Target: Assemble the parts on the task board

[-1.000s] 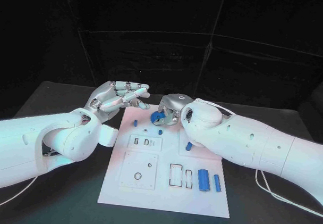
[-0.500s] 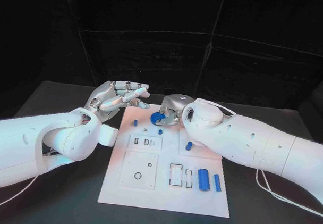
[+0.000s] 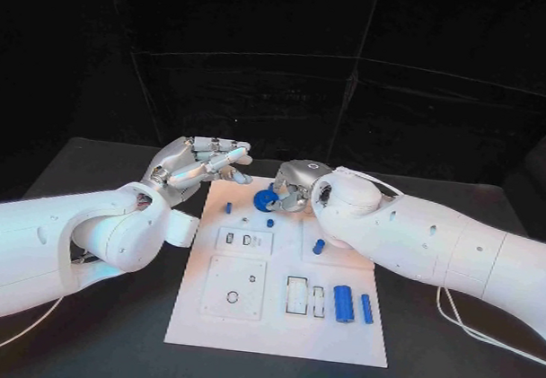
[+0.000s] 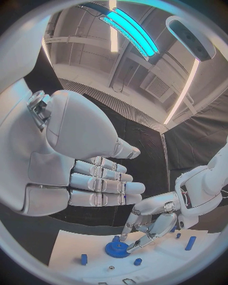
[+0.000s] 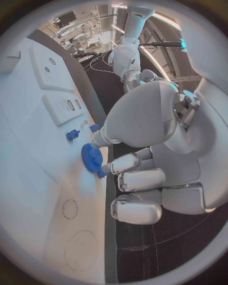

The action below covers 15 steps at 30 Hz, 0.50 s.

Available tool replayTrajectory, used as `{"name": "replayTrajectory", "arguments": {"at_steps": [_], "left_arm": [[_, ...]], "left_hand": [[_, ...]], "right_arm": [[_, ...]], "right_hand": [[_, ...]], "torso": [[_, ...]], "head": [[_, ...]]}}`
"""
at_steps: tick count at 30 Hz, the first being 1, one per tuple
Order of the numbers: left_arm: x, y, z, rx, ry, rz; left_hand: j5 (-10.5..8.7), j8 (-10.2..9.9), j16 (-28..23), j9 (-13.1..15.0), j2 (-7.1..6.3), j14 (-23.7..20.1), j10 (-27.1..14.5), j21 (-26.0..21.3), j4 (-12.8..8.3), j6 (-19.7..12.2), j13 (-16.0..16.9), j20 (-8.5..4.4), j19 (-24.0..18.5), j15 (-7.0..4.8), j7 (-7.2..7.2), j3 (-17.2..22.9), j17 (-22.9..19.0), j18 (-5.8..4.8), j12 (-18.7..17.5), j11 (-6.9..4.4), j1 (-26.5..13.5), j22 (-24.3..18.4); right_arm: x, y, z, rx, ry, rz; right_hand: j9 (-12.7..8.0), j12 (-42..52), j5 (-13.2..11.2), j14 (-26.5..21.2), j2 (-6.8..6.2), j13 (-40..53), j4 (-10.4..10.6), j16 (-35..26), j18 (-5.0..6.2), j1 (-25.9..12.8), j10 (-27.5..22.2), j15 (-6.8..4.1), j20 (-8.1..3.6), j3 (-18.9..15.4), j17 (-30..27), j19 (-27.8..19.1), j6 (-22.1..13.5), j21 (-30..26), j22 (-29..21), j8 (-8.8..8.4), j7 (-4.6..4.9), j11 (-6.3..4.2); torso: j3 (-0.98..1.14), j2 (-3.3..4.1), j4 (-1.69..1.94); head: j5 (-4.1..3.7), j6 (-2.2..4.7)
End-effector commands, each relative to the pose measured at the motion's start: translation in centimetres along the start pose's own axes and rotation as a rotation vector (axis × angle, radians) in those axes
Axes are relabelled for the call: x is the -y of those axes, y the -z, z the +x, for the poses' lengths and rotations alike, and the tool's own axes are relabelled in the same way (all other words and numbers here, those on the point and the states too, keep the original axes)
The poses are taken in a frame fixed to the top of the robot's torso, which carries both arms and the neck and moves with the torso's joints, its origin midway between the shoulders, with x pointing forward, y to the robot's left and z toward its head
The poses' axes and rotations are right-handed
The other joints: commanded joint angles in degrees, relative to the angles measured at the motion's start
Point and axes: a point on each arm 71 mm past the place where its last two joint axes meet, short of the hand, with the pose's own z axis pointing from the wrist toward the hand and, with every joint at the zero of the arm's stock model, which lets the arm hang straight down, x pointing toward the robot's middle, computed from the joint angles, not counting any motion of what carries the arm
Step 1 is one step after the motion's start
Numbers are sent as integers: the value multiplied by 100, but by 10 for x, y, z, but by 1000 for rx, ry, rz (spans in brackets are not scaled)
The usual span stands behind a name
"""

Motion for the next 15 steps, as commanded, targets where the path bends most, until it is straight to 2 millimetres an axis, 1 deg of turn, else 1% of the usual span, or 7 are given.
{"name": "replayTrajectory", "arguments": {"at_steps": [1, 5, 7, 8, 10, 11, 15], "left_arm": [[2, 0, -2, -1, -4, 10], [2, 0, -5, 4, -7, 11], [2, -1, -6, 7, -9, 12], [2, -1, -7, 8, -10, 13], [2, -1, -9, 10, -11, 15], [2, -2, -10, 11, -12, 16], [1, -3, -14, 10, -12, 18]], "left_hand": [[9, -20, -35, -3, 65, -37, -4, -27, -36, -6, -5, -1, -28, -8, 23, -13, 6, 29, -33, 24, -9, -5], [9, -20, -35, -3, 65, -37, -4, -27, -36, -6, -5, -1, -28, -8, 23, -13, 6, 29, -33, 24, -9, -5], [9, -22, -35, -3, 69, -38, -4, -27, -37, -5, -5, -1, -28, -8, 24, -12, 9, 29, -35, 24, -8, -6], [9, -24, -36, -3, 75, -38, -4, -27, -38, -5, -5, -1, -28, -7, 25, -12, 15, 29, -38, 25, -7, -7], [9, -24, -37, -3, 75, -39, -2, -27, -39, -3, -4, -1, -28, -7, 23, -12, 16, 29, -37, 24, -6, -7], [8, -20, -49, 1, 79, -49, 15, -32, -44, 12, -1, -1, -33, -9, 11, -12, 20, 30, -34, 17, 0, -11], [7, -11, -318, 13, 108, -237, 121, -158, -50, 107, 6, 18, -149, 9, -46, -37, -27, 30, -48, -14, 10, -89]], "right_arm": [[4, 6, -13, 156, -79, -30], [16, 20, -20, 230, -153, -72], [26, 30, -21, 226, -203, -90], [33, 35, -21, 209, -230, -93], [47, 43, -19, 155, -279, -92], [56, 48, -18, 127, -306, -86], [89, 67, -15, 50, -389, -54]], "right_hand": [[-9, 43, 61, 344, -6, 40, -26, 26, -71, 89, 66, 19, 20, -55, 125, 30, -40, 23, 18, -32, 13, 10], [-12, 59, 94, 343, -30, 63, -94, 26, -71, 217, 80, 26, 25, -65, 126, 31, -80, 25, 20, -35, 22, 17], [-8, 58, 101, 342, -33, 67, -137, 23, -72, 288, 79, 26, 26, -67, 119, 33, -71, 27, 27, -27, 20, 15], [-6, 48, 110, 338, -38, 59, -171, 13, -70, 336, 71, 26, 26, -67, 100, 27, -66, 25, 19, -24, 18, 14], [-2, 16, 170, 330, -109, 33, -285, -4, -64, 470, 45, 20, 24, -77, 67, 7, -50, 13, -8, -17, 12, 7], [0, -39, 218, 321, -140, -19, -382, -24, -56, 594, 1, 11, 18, -64, 30, -19, -37, -2, -43, -13, 0, -5], [23, -145, 267, 285, -192, -112, -672, -107, -33, 947, -65, -31, -16, -16, -117, -100, 114, -55, -153, 48, -53, -56]], "torso": [[2, -4, -6], [1, -11, -14], [-3, -8, -10], [-5, -12, -15], [-7, -12, -15], [-8, -14, -18], [-4, -27, -56]], "head": [[-5, 15], [0, 41], [-24, 66], [-30, 74], [-40, 91], [-42, 97], [-54, 131]]}}
